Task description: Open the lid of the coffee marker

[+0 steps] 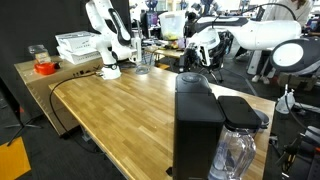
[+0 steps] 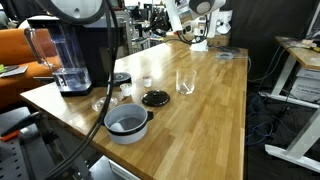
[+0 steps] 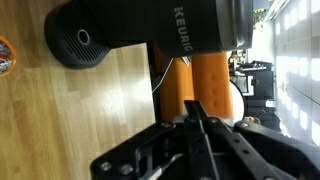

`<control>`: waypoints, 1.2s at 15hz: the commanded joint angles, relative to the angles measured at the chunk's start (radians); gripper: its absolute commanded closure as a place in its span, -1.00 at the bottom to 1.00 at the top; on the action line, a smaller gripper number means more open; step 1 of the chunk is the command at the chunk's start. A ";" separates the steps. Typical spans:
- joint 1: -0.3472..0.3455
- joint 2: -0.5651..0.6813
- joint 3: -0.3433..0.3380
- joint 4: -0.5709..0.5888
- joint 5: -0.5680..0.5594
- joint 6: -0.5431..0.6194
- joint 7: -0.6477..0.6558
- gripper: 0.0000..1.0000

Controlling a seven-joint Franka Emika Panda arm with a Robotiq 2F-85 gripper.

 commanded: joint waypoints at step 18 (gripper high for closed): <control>0.029 0.023 0.032 0.006 -0.013 -0.078 -0.004 1.00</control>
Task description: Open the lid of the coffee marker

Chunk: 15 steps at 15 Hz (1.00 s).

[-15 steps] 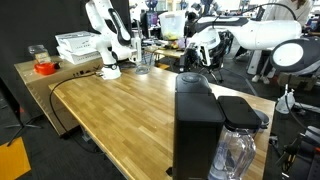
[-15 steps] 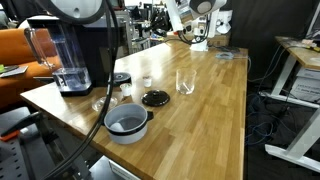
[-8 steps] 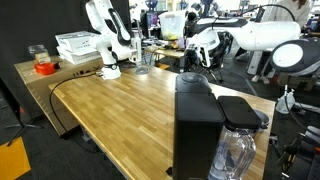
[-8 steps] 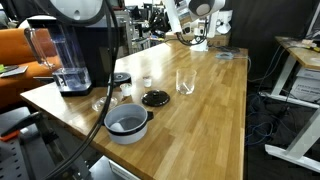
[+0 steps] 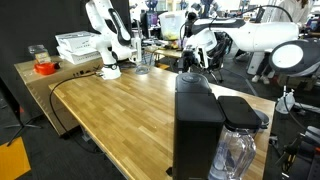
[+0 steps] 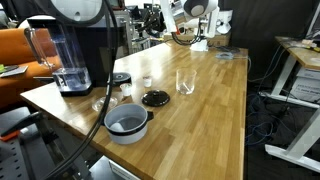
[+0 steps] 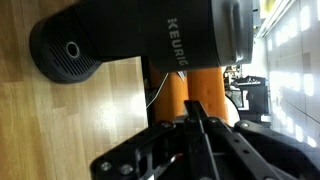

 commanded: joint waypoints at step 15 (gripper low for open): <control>0.003 -0.005 0.036 0.009 0.015 -0.114 -0.016 1.00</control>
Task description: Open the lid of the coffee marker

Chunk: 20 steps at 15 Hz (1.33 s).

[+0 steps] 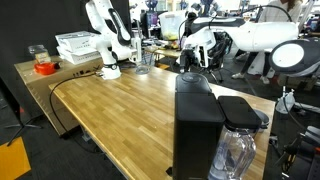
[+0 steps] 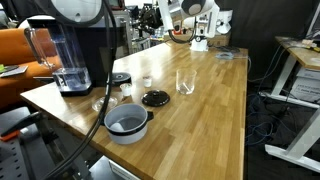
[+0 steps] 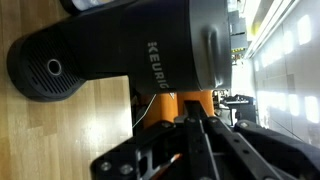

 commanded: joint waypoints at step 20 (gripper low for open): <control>-0.018 0.035 0.023 0.013 0.056 -0.083 0.023 1.00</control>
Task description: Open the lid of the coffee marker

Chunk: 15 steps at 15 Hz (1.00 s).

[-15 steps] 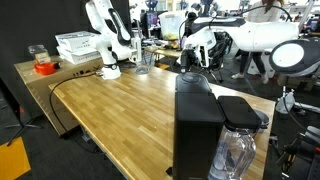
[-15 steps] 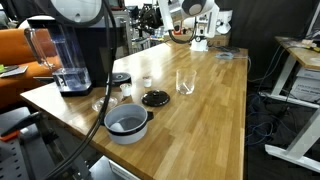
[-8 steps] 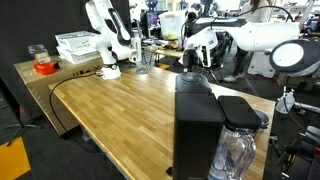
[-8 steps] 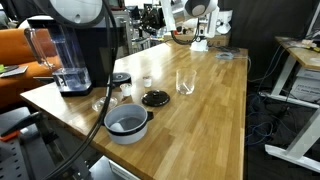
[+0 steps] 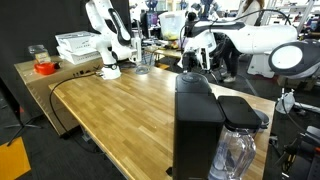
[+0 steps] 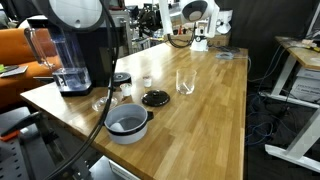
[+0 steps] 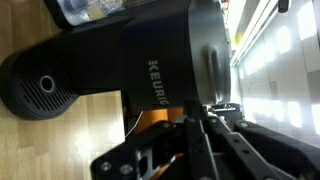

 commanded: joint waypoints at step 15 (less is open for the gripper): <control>-0.028 0.016 0.006 0.014 0.049 -0.085 0.059 1.00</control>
